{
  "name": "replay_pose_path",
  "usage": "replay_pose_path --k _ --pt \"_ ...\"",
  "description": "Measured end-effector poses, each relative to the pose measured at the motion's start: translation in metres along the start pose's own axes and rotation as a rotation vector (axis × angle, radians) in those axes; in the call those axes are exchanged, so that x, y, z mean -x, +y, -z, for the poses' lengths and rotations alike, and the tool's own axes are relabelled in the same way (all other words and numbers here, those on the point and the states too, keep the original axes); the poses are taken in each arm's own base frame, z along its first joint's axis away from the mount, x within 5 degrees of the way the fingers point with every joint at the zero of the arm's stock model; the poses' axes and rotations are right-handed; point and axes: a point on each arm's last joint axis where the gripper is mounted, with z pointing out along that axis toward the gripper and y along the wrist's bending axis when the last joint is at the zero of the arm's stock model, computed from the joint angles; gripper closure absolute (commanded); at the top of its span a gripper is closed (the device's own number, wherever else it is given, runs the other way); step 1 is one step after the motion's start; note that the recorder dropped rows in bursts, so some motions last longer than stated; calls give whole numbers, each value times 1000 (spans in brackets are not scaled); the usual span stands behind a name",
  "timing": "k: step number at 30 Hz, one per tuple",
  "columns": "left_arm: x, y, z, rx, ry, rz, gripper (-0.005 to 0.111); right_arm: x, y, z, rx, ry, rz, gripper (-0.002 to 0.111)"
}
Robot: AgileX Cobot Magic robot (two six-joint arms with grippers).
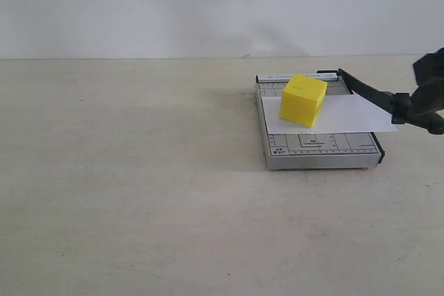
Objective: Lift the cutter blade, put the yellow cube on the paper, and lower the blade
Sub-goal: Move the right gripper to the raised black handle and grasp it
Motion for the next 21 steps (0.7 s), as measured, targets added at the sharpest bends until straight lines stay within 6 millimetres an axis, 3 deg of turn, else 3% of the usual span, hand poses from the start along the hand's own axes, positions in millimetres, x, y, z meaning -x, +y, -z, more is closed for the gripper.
replay_pose_path --k 5,9,21 --pt "0 0 0 0 0 0 46 21 1 -28 2 114 38 42" --pt "0 0 0 0 0 0 46 27 0 -42 -17 157 56 42" --pt "0 0 0 0 0 2 46 29 -14 -56 -149 201 161 42"
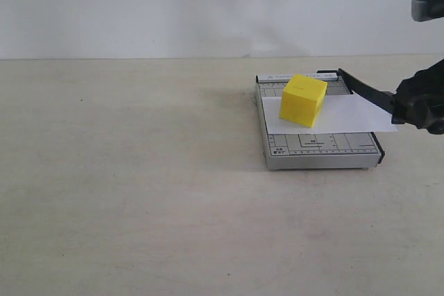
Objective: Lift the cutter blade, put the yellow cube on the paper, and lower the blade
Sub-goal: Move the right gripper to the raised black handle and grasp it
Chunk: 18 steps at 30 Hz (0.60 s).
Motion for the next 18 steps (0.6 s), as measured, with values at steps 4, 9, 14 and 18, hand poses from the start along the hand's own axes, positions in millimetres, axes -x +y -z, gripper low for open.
replay_pose_path --k 4,9,14,18 --pt "0 0 0 0 0 0 46 1 1 -7 2 24 2 42" --pt "0 0 0 0 0 0 46 4 2 -17 13 34 -2 42" --pt "0 0 0 0 0 0 46 7 5 -28 35 45 10 49" --pt "0 0 0 0 0 0 46 9 7 -36 50 53 22 72"
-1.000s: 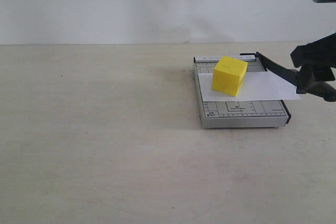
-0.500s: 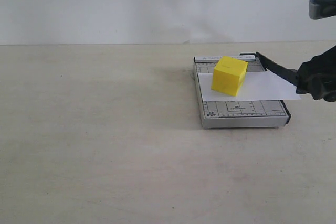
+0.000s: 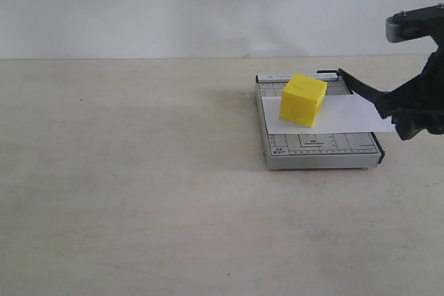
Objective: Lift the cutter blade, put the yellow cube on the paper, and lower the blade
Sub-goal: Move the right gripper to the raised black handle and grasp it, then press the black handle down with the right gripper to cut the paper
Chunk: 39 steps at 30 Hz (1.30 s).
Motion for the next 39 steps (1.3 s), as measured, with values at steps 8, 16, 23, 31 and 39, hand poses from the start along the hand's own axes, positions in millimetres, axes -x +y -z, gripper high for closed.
replay_pose_path --k 8,16,23,31,39 --pt "0 0 0 0 0 0 46 1 -1 -2 -8 -2 -6 108" --pt "0 0 0 0 0 0 46 -16 3 -22 2 -15 -11 108" --pt "-1 0 0 3 6 0 46 -40 8 -51 21 -57 -29 108" --pt "-1 0 0 3 6 2 46 -54 10 -64 31 -97 -49 108" --pt "-1 0 0 3 6 4 46 -65 12 -73 32 -130 -50 108"
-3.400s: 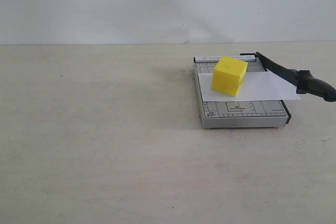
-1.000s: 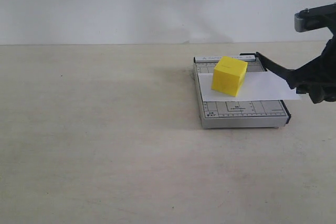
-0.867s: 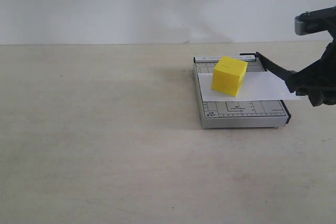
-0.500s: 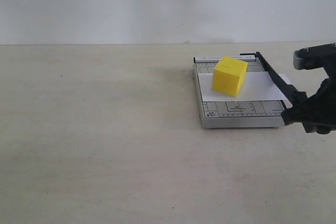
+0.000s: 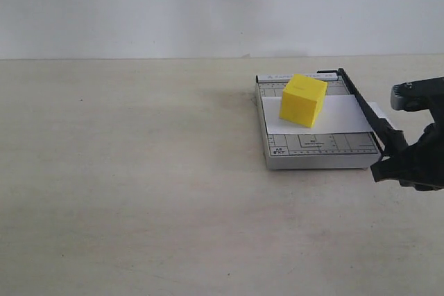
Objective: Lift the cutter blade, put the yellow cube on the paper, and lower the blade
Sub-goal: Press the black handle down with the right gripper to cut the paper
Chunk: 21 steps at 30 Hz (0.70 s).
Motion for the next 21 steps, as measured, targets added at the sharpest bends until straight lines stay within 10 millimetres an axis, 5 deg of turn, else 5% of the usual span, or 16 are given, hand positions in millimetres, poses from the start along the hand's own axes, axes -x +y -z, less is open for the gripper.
replay_pose_path --k 21 --pt "0 0 0 0 0 0 46 -6 1 -18 5 43 -9 108"
